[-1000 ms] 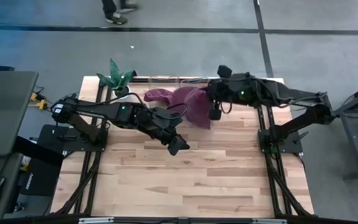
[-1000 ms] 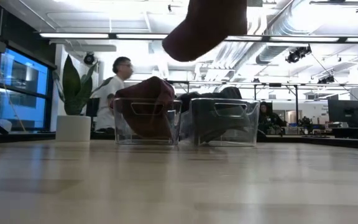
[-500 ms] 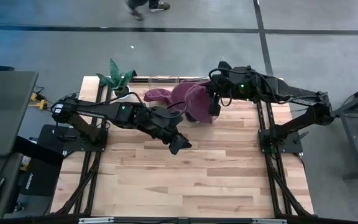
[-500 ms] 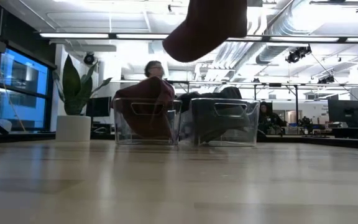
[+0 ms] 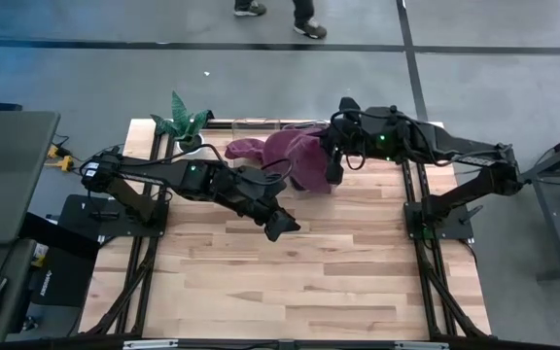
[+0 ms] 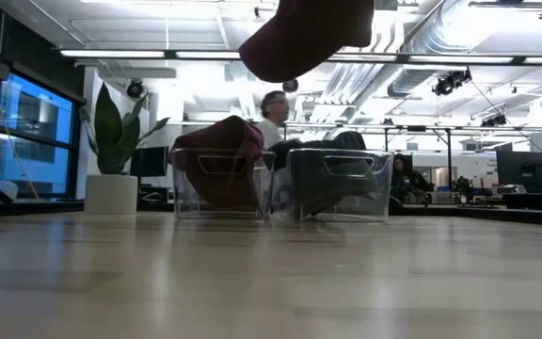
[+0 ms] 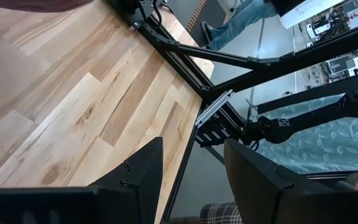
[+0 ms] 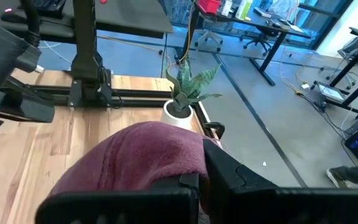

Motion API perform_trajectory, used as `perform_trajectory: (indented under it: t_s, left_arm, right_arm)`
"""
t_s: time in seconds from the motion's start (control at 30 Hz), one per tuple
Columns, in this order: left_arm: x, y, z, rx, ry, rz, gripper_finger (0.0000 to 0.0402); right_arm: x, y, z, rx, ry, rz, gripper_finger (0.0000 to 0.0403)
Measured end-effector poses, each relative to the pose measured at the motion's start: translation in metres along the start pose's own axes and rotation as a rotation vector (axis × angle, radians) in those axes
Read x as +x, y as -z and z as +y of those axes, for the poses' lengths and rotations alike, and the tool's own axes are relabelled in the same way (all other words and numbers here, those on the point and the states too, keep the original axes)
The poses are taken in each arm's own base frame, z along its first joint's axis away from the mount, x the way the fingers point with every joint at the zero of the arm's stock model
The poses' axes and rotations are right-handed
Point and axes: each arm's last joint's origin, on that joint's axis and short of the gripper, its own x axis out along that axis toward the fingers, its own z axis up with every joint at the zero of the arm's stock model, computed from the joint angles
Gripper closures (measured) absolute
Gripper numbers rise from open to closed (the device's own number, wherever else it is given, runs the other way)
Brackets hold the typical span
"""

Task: Pick & Place hat
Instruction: Put the dark red cap into the left transparent bin

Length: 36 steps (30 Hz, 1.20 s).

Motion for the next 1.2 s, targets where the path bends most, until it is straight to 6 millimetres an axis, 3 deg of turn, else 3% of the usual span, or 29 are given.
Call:
perform_trajectory:
  t_s: [0.23,0.5,0.8,0.9,1.03,1.2]
  left_arm:
    - [0.0,0.0,0.0,0.013,-0.008,-0.01,0.0239]
    - [-0.001,-0.005,0.004,0.14,-0.162,-0.189,0.023]
    - [-0.004,-0.009,0.012,0.237,-0.385,-0.362,0.0127]
    - [0.008,-0.012,0.013,0.278,-0.447,-0.427,0.0096]
    - [0.019,-0.013,0.018,0.325,-0.587,-0.524,0.0082]
    - [0.028,-0.013,0.02,0.367,-0.7,-0.627,0.008]
  right_arm:
    - [0.0,-0.002,-0.001,0.005,0.0,-0.018,0.0403]
    - [0.0,-0.004,-0.001,-0.013,-0.007,-0.044,0.0403]
    - [0.003,-0.003,-0.012,-0.009,-0.018,-0.049,0.0403]
    - [0.004,-0.006,-0.019,0.005,-0.006,-0.093,0.0403]
    - [0.004,-0.012,-0.028,0.05,-0.054,-0.185,0.0403]
    - [0.005,-0.011,-0.033,0.055,-0.063,-0.18,0.0403]
